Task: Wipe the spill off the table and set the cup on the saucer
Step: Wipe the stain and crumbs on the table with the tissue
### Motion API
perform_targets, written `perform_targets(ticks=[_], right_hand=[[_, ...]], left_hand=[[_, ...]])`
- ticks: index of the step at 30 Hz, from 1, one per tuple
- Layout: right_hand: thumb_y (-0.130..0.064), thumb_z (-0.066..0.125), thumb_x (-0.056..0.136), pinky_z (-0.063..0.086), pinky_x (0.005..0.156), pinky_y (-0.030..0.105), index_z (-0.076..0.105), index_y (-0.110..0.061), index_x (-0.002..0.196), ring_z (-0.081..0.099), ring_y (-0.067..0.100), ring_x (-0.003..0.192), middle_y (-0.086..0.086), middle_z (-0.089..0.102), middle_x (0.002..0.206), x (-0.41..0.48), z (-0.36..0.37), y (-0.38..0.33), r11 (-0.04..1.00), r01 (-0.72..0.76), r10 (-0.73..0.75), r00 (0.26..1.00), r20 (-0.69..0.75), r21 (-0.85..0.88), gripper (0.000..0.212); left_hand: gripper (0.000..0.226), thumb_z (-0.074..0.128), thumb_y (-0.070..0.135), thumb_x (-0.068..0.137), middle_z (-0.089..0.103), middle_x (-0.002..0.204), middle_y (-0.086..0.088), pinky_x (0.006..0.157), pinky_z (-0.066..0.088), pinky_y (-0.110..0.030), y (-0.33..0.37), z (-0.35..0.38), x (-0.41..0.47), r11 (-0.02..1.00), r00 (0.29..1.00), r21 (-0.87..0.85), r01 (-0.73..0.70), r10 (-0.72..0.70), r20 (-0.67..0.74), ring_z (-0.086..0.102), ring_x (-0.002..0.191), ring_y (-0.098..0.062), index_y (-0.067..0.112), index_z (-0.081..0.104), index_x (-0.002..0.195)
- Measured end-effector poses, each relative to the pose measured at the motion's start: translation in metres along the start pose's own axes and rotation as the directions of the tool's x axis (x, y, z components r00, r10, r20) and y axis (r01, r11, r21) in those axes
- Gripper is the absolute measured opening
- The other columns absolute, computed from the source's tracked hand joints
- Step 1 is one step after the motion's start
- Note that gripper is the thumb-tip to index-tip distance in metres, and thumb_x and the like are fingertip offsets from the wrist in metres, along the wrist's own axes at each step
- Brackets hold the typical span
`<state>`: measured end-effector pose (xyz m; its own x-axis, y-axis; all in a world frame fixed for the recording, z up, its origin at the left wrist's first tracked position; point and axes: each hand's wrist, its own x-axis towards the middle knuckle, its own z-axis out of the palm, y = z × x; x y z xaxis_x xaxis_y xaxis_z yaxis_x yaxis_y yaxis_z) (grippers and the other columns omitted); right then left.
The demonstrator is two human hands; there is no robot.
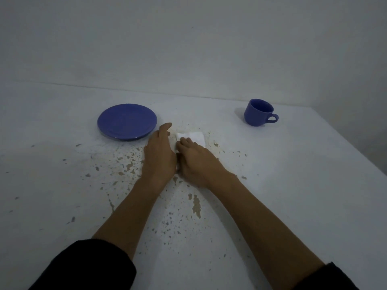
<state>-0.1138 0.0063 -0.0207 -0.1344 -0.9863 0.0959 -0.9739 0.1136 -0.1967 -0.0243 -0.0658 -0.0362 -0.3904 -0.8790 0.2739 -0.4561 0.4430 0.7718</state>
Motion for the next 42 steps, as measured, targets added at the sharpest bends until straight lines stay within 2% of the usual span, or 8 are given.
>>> perform_targets(ticks=[4,10,13,16,23,26,33,42], right_hand=[[-0.029,0.031,0.103,0.048,0.086,0.041,0.055,-0.003,0.112,0.054,0.027,0.099,0.015,0.059,0.113,0.022,0.001,0.005,0.999,-0.036,0.037,0.998,-0.049,0.023,0.037],[-0.019,0.043,0.099,0.039,0.067,0.033,0.061,-0.004,0.102,0.061,0.029,0.092,0.014,0.065,0.098,0.046,-0.006,0.029,0.982,-0.182,0.186,0.976,-0.112,0.039,0.023],[-0.020,0.047,0.099,0.044,0.081,0.036,0.059,-0.001,0.112,0.060,0.034,0.102,0.017,0.066,0.108,0.052,-0.007,0.040,0.958,-0.262,0.277,0.950,-0.144,0.116,0.026],[-0.012,0.044,0.099,0.039,0.076,0.030,0.061,0.002,0.104,0.060,0.033,0.100,0.019,0.066,0.107,0.060,-0.003,0.037,0.942,-0.308,0.327,0.932,-0.157,0.130,0.023],[0.003,0.057,0.088,0.044,0.099,0.029,0.067,-0.005,0.119,0.062,0.024,0.105,0.015,0.068,0.119,0.022,-0.004,0.023,0.967,-0.011,0.057,0.983,-0.174,0.255,0.033],[0.008,0.053,0.086,0.047,0.099,0.040,0.069,-0.001,0.111,0.064,0.031,0.104,0.019,0.070,0.113,0.015,-0.015,0.051,0.983,-0.085,0.111,0.981,-0.158,0.163,0.032],[0.004,0.044,0.095,0.030,0.113,0.032,0.053,-0.010,0.135,0.048,0.028,0.131,0.013,0.055,0.139,0.031,-0.015,0.079,0.942,-0.285,0.310,0.941,-0.135,0.176,0.044],[0.002,0.049,0.094,0.042,0.101,0.029,0.062,-0.007,0.126,0.059,0.030,0.118,0.016,0.065,0.127,0.056,-0.001,0.042,0.944,-0.103,0.163,0.972,-0.170,0.313,0.035]], left_hand=[[0.067,0.048,-0.016,0.083,0.050,0.133,-0.007,0.089,0.040,-0.018,-0.003,-0.006,0.001,0.997,0.999,-0.076,0.025,-0.029,-0.046,0.049,0.112,-0.013,0.016,0.035,0.140],[0.057,0.039,-0.013,0.088,0.055,0.127,-0.006,0.093,0.038,-0.022,-0.007,-0.004,0.001,0.997,0.997,-0.076,-0.005,-0.001,-0.078,0.051,0.116,-0.016,0.016,0.039,0.137],[0.056,0.038,-0.013,0.088,0.056,0.127,-0.005,0.094,0.037,-0.021,-0.008,-0.003,0.002,0.998,0.997,-0.070,-0.005,-0.001,-0.083,0.050,0.117,-0.015,0.017,0.040,0.136],[0.054,0.038,-0.012,0.090,0.057,0.127,-0.005,0.093,0.037,-0.020,-0.006,-0.002,0.004,0.997,0.996,-0.076,0.006,-0.012,-0.085,0.051,0.116,-0.014,0.017,0.040,0.136],[0.055,0.038,-0.011,0.089,0.056,0.126,-0.006,0.093,0.039,-0.022,-0.008,-0.001,0.005,0.996,0.997,-0.087,-0.006,-0.001,-0.078,0.051,0.116,-0.017,0.016,0.040,0.136],[0.055,0.037,-0.013,0.089,0.057,0.126,-0.006,0.094,0.040,-0.024,-0.007,-0.003,0.005,0.996,0.997,-0.085,-0.006,0.000,-0.071,0.052,0.116,-0.017,0.016,0.041,0.135],[0.056,0.037,-0.015,0.087,0.058,0.123,-0.006,0.093,0.039,-0.023,-0.008,-0.003,0.005,0.996,0.998,-0.089,-0.018,0.012,-0.067,0.052,0.115,-0.016,0.015,0.043,0.133],[0.056,0.041,-0.014,0.087,0.058,0.125,-0.005,0.090,0.040,-0.020,-0.006,-0.005,0.003,0.996,0.995,-0.084,0.018,-0.026,-0.096,0.052,0.111,-0.013,0.016,0.042,0.134]])
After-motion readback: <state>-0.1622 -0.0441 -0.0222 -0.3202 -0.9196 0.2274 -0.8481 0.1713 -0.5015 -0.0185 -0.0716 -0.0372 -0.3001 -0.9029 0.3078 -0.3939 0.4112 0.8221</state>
